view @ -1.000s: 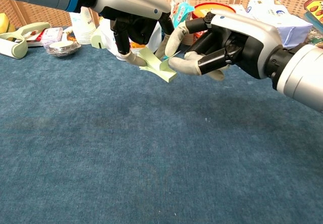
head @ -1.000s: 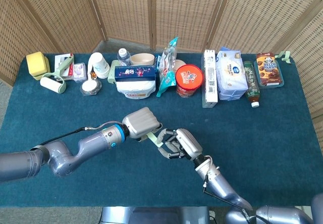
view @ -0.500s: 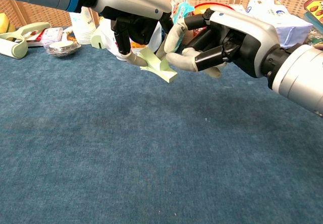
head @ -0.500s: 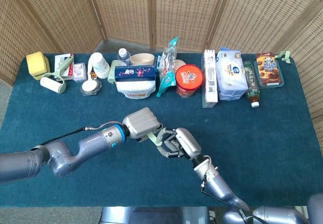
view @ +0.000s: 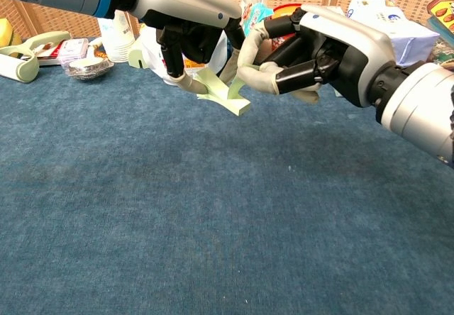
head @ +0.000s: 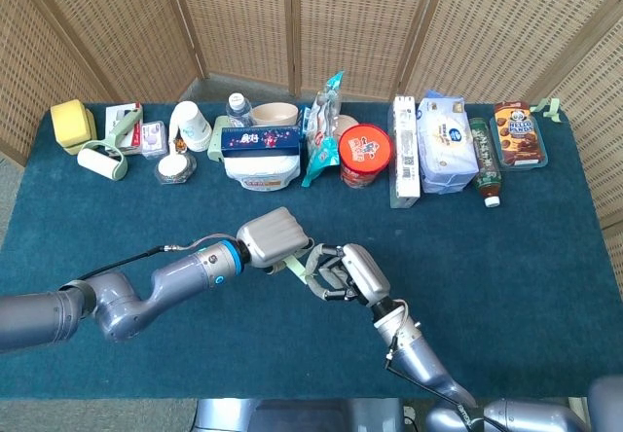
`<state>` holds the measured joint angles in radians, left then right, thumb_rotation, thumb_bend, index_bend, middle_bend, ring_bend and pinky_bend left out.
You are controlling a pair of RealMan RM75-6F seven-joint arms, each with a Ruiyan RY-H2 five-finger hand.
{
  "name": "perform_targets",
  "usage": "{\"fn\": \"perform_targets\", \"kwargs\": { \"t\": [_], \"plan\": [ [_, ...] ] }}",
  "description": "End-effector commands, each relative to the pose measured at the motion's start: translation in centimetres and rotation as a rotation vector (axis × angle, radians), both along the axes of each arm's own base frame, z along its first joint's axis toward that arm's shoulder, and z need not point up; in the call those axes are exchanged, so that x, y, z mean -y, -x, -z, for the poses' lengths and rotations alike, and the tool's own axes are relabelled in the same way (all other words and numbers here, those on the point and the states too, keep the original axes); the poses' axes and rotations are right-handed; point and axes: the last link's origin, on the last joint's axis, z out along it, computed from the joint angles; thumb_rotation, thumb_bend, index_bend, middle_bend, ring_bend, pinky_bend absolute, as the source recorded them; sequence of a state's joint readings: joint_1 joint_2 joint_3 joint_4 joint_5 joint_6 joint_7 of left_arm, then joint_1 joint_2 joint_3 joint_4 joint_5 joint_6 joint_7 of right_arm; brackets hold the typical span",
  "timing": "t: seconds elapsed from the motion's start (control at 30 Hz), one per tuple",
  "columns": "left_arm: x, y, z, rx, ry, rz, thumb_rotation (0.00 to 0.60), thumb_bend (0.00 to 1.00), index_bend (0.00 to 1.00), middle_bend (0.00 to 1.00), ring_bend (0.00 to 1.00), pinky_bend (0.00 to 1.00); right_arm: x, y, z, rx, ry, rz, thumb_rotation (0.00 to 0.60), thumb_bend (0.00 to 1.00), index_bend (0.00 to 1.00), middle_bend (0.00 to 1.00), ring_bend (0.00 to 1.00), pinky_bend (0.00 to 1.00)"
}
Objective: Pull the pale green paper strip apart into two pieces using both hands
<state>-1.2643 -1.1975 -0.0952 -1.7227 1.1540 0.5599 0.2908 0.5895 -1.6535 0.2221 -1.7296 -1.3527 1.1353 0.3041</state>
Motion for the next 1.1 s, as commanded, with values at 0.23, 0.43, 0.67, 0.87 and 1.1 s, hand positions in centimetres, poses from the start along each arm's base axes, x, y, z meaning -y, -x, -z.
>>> {"fn": "perform_targets", "kwargs": {
  "t": [0.23, 0.43, 0.67, 0.87, 1.1],
  "plan": [
    [-0.1, 0.1, 0.0, -0.003, -0.001, 0.0, 0.6, 0.38, 0.63, 1.0, 1.0, 1.0, 0.0, 0.0, 0.0, 0.006, 0.002, 0.003, 0.6, 0.43, 0.74, 1.0, 1.0, 0.92],
    [-0.2, 0.3, 0.0, -0.005, -0.004, -0.008, 0.6, 0.38, 0.63, 1.0, 1.0, 1.0, 0.1, 0.1, 0.1, 0.009, 0.001, 0.004, 0.6, 0.45, 0.79, 1.0, 1.0, 0.93],
    [-0.3, 0.4, 0.1, -0.008, -0.003, -0.011, 0.6, 0.38, 0.63, 1.0, 1.0, 1.0, 0.1, 0.2, 0.1, 0.015, 0.002, 0.009, 0.6, 0.46, 0.82, 1.0, 1.0, 0.93],
    [-0.3, 0.7, 0.1, -0.011, -0.005, -0.018, 0.6, 0.38, 0.63, 1.0, 1.0, 1.0, 0.1, 0.2, 0.0, 0.021, 0.003, 0.012, 0.6, 0.46, 0.85, 1.0, 1.0, 0.93],
    [-0.5, 1.3, 0.1, -0.02, -0.008, -0.032, 0.6, 0.38, 0.63, 1.0, 1.0, 1.0, 0.1, 0.4, -0.3, 0.028, 0.006, 0.014, 0.6, 0.46, 0.87, 1.0, 1.0, 0.93]
  ]
}}
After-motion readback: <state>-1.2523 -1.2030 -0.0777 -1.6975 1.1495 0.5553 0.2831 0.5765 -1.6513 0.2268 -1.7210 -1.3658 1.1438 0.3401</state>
